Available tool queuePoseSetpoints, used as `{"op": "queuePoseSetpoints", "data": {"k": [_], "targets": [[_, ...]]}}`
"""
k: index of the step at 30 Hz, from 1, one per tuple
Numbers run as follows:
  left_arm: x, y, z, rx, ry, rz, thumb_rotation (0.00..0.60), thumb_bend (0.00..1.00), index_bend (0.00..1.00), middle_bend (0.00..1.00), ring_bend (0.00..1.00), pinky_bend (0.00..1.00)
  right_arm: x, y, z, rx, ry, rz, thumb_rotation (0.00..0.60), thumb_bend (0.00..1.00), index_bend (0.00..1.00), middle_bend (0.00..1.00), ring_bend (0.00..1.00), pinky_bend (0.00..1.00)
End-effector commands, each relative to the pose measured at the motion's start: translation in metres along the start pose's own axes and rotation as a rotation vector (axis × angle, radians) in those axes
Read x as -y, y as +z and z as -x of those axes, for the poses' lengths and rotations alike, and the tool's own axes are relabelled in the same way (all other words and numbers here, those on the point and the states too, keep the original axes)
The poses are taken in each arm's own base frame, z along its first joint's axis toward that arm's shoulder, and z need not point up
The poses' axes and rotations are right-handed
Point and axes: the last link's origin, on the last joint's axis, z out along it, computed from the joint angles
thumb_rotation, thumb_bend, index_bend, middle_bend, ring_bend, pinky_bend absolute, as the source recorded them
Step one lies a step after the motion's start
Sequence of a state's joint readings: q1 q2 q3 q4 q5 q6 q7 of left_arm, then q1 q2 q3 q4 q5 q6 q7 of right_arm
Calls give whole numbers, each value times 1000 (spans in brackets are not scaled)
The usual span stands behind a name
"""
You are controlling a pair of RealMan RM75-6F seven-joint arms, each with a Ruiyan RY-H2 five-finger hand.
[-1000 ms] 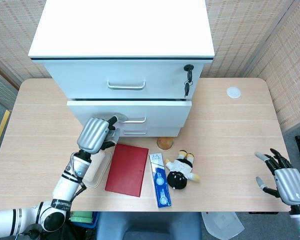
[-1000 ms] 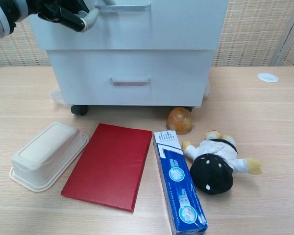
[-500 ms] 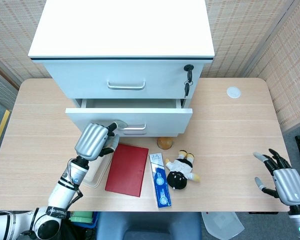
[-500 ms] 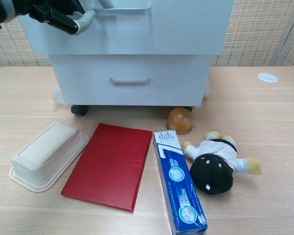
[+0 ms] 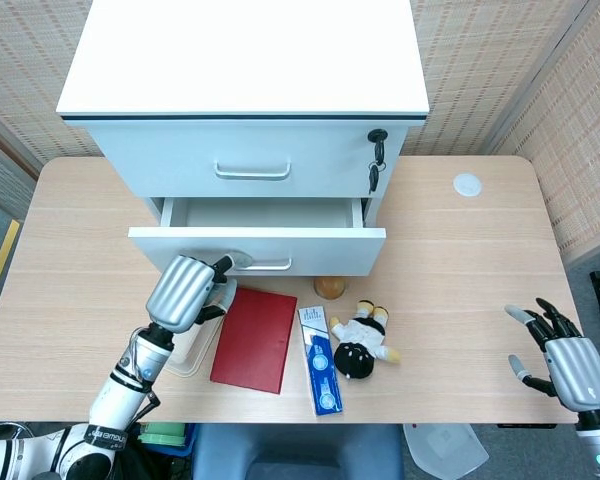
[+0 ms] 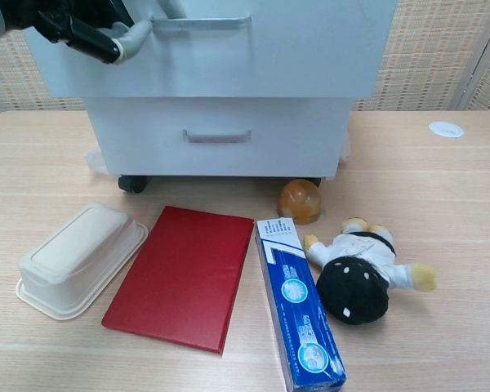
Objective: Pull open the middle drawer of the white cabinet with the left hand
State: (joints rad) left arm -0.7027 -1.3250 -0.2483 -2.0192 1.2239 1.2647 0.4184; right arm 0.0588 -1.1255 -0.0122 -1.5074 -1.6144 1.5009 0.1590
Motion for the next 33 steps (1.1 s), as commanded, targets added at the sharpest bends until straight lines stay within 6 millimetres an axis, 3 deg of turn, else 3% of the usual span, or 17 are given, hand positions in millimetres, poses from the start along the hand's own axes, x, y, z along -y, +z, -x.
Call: {"op": "queuePoseSetpoints", "data": {"k": [1,33], "targets": [[-1,-2,0,0,0,2,600,582,343,930,1000,1000,0,0,0,1,-1,0,600,307,185,247,143,183],[-19,-37,-1,13,14,60,600,582,353,932,1000,1000,1,-1,-2,-4,-7,-4,600,307,185,247,143,183]]}}
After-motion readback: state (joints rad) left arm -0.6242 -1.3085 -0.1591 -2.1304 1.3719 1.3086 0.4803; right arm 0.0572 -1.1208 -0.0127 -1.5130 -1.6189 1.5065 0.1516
